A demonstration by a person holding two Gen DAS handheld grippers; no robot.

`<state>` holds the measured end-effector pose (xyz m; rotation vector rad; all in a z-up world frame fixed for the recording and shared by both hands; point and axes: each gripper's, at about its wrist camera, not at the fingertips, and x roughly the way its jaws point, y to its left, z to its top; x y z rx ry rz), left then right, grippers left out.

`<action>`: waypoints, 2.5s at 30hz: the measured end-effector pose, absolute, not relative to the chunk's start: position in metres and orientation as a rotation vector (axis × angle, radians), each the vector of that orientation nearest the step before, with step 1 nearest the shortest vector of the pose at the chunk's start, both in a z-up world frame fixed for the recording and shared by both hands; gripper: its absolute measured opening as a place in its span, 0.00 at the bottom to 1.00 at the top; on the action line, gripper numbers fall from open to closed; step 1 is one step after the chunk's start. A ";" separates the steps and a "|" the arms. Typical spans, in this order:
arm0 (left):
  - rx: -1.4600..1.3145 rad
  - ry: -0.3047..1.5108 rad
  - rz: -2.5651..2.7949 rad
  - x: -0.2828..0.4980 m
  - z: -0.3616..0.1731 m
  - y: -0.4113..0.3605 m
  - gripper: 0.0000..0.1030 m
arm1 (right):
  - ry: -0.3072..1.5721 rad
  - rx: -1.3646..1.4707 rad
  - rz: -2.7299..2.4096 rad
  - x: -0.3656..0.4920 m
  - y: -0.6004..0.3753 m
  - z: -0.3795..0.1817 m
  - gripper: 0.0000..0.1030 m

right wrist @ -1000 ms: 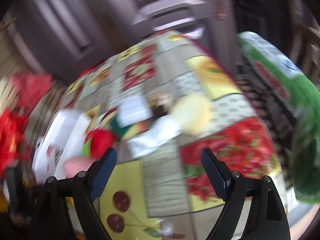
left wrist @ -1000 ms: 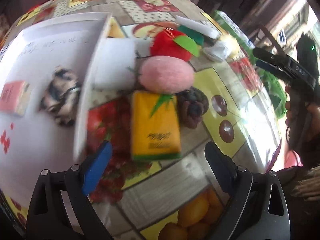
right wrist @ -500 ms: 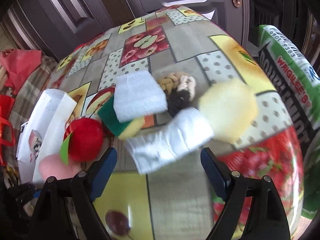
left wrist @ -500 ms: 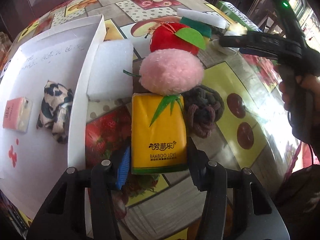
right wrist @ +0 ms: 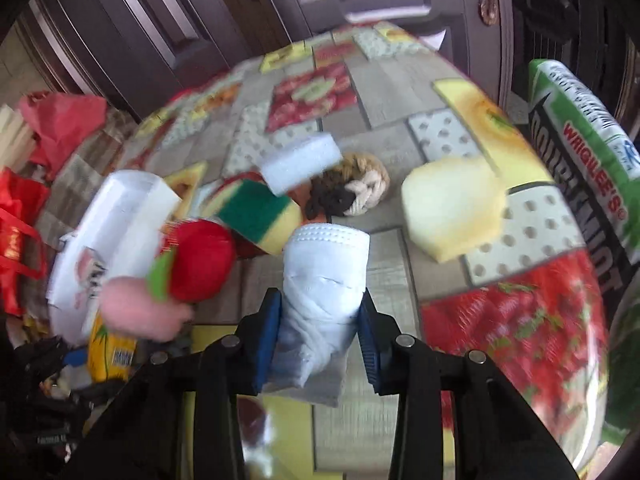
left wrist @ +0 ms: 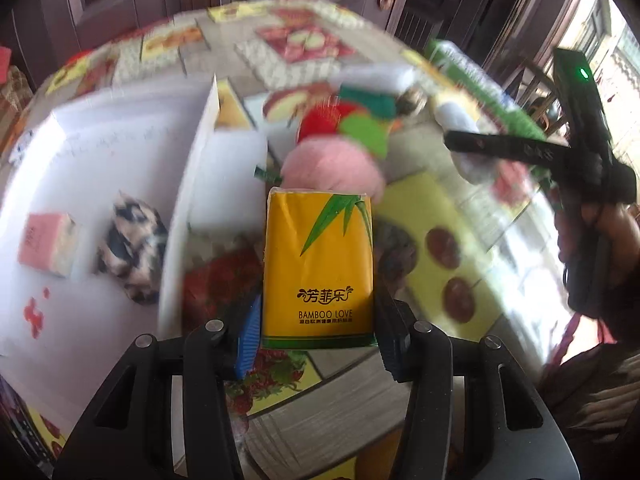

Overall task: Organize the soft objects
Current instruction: 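Grasp the yellow tissue pack with the left tool while the right tool grasps the white sock, then carry the yellow tissue pack and white sock over to the white box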

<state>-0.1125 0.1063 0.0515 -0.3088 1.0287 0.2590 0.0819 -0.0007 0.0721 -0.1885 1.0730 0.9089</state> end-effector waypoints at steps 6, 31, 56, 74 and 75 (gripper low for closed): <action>-0.323 0.876 0.272 -0.114 0.111 0.117 0.47 | 0.857 -0.087 0.978 0.064 -0.022 0.159 0.35; -0.304 0.540 0.464 -0.197 0.220 0.151 0.47 | 0.521 0.001 1.079 -0.009 -0.011 0.276 0.36; -0.303 0.435 0.615 -0.278 0.268 0.233 0.48 | 0.407 0.027 1.130 -0.047 0.035 0.308 0.37; -0.323 0.433 0.553 -0.273 0.251 0.234 0.48 | 0.764 -0.339 1.039 -0.026 0.038 0.196 0.83; -0.328 0.437 0.550 -0.274 0.248 0.235 0.48 | 0.843 -0.386 1.039 -0.021 0.031 0.175 0.83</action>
